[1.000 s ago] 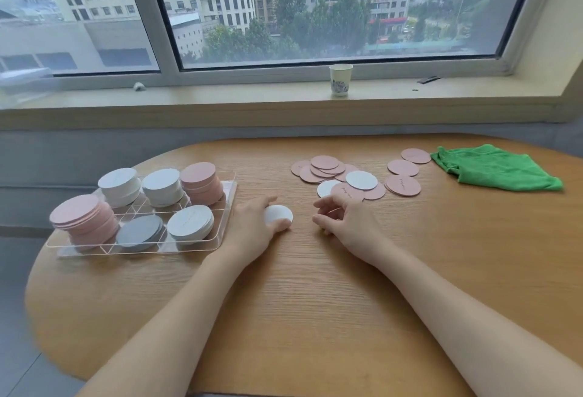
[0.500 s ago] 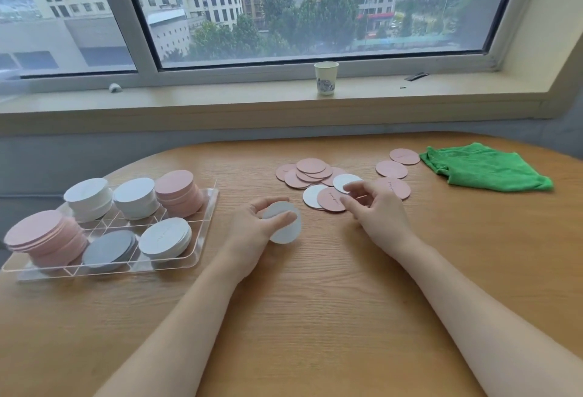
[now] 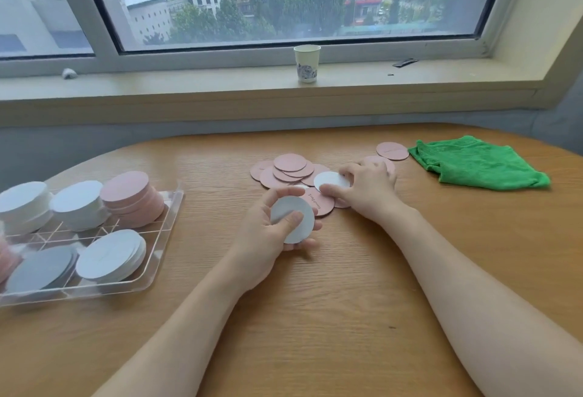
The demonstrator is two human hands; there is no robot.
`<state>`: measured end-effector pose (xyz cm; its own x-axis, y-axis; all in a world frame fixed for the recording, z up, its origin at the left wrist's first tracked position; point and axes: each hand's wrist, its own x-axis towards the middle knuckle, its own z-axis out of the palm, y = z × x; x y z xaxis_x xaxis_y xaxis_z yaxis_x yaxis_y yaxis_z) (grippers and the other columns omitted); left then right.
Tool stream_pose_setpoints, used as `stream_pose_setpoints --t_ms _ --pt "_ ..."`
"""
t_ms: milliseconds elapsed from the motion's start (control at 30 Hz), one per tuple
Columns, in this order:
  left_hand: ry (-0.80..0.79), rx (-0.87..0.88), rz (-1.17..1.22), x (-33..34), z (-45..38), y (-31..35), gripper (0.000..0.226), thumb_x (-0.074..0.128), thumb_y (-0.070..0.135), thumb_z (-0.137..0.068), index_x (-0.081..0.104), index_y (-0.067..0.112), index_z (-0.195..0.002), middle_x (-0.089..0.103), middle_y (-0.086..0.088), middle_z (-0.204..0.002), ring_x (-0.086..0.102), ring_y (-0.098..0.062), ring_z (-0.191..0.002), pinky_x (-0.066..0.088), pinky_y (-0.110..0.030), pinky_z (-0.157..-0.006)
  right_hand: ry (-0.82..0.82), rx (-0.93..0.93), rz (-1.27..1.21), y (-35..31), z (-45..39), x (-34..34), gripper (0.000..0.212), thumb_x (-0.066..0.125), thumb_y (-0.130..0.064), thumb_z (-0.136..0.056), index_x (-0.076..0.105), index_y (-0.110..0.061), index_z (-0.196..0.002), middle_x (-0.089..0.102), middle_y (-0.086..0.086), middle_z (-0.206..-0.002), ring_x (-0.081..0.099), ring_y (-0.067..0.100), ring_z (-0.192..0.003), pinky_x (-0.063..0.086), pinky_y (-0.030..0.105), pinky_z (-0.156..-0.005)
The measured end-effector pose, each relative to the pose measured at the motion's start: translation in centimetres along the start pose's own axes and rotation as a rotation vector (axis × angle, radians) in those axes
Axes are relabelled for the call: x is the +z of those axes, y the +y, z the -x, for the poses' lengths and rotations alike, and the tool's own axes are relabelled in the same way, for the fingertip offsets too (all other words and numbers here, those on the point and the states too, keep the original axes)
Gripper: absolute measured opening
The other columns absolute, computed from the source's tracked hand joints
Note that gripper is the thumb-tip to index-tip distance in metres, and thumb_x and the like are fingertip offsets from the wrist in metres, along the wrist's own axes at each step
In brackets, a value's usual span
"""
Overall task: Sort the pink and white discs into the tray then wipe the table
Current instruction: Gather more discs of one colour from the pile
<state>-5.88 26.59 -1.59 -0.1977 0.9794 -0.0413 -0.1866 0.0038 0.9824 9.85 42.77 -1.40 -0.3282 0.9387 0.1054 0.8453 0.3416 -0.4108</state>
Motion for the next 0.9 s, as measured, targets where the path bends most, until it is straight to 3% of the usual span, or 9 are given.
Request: stream_pose_setpoints --t_ms 133,200,267,300,367,500,600,733,900 --pt "-0.007 -0.003 -0.003 0.0 -0.3 -0.3 0.033 0.057 -0.006 -0.101 0.062 0.016 -0.126 0.070 -0.025 -0.115 0.075 -0.036 -0.103 0.063 -0.037 -0.070 0.059 0.067 -0.189 -0.5 0.2 -0.1 0.059 0.080 -0.059 -0.072 0.060 -0.028 -0.118 0.055 -0.007 -0.119 0.041 0.021 -0.126 0.030 0.040 -0.101" --pt "-0.001 0.000 0.009 0.0 -0.3 -0.2 0.035 0.059 -0.006 -0.100 0.061 0.016 -0.127 0.072 -0.021 -0.111 0.075 -0.035 -0.104 0.063 -0.039 -0.072 0.155 0.020 -0.339 -0.1 0.6 -0.1 0.042 0.085 -0.042 -0.074 0.061 -0.027 -0.105 0.058 -0.012 -0.103 0.053 0.017 -0.111 0.041 0.039 -0.100" --pt "0.011 0.004 0.027 -0.1 -0.3 -0.2 0.037 0.061 -0.006 -0.099 0.060 0.016 -0.128 0.073 -0.020 -0.110 0.075 -0.034 -0.104 0.063 -0.041 -0.075 0.231 -0.029 -0.514 0.2 1.3 -0.5 0.025 0.082 -0.027 -0.081 0.063 -0.025 -0.097 0.063 -0.013 -0.092 0.062 0.011 -0.093 0.053 0.030 -0.086" --pt "0.019 0.003 0.041 0.0 -0.3 -0.1 0.038 0.063 -0.006 -0.098 0.060 0.016 -0.129 0.072 -0.020 -0.110 0.075 -0.033 -0.104 0.063 -0.043 -0.076 0.256 -0.035 -0.596 0.3 1.8 -0.8 0.019 0.080 -0.024 -0.084 0.064 -0.025 -0.094 0.066 -0.011 -0.090 0.065 0.008 -0.088 0.055 0.024 -0.079" --pt "0.040 -0.002 0.079 0.1 -0.1 0.1 0.042 0.066 -0.007 -0.095 0.059 0.016 -0.130 0.073 -0.022 -0.114 0.074 -0.034 -0.102 0.063 -0.044 -0.077 0.272 -0.018 -0.802 0.2 3.1 -1.5 0.013 0.079 -0.021 -0.086 0.068 -0.024 -0.092 0.071 -0.005 -0.088 0.065 0.007 -0.076 0.055 0.026 -0.070" --pt "0.057 0.040 0.144 0.0 0.1 0.3 0.049 0.074 -0.002 -0.084 0.060 0.016 -0.128 0.070 -0.022 -0.116 0.074 -0.031 -0.101 0.061 -0.042 -0.077 0.150 -0.066 -1.160 -0.7 6.0 -2.4 0.014 0.081 -0.012 -0.083 0.070 -0.013 -0.092 0.072 -0.001 -0.075 0.057 0.013 -0.059 0.050 0.026 -0.060" --pt "0.005 0.062 0.195 -0.3 0.3 0.3 0.050 0.060 0.003 -0.077 0.062 0.015 -0.125 0.069 -0.013 -0.118 0.070 -0.031 -0.102 0.059 -0.045 -0.080 0.056 -0.136 -1.179 -2.0 7.7 -1.7 0.015 0.081 -0.006 -0.080 0.068 -0.006 -0.086 0.070 0.001 -0.070 0.058 0.016 -0.056 0.051 0.025 -0.057" --pt "-0.062 0.063 0.224 -0.6 0.9 0.3 0.051 0.054 0.001 -0.076 0.060 0.014 -0.126 0.071 -0.010 -0.118 0.070 -0.033 -0.102 0.060 -0.048 -0.083 0.070 -0.163 -1.074 -3.7 8.4 -0.4 0.020 0.086 -0.012 -0.077 0.068 -0.007 -0.084 0.072 0.011 -0.073 0.062 0.019 -0.056 0.053 0.028 -0.058" --pt "-0.114 -0.006 0.222 -1.1 2.1 0.1 0.055 0.053 -0.009 -0.078 0.060 0.010 -0.129 0.066 -0.020 -0.121 0.069 -0.043 -0.108 0.060 -0.055 -0.086 0.084 -0.198 -0.962 -4.7 8.6 0.5 0.014 0.087 -0.016 -0.077 0.075 -0.009 -0.080 0.073 0.001 -0.073 0.061 0.006 -0.062 0.049 0.018 -0.064"
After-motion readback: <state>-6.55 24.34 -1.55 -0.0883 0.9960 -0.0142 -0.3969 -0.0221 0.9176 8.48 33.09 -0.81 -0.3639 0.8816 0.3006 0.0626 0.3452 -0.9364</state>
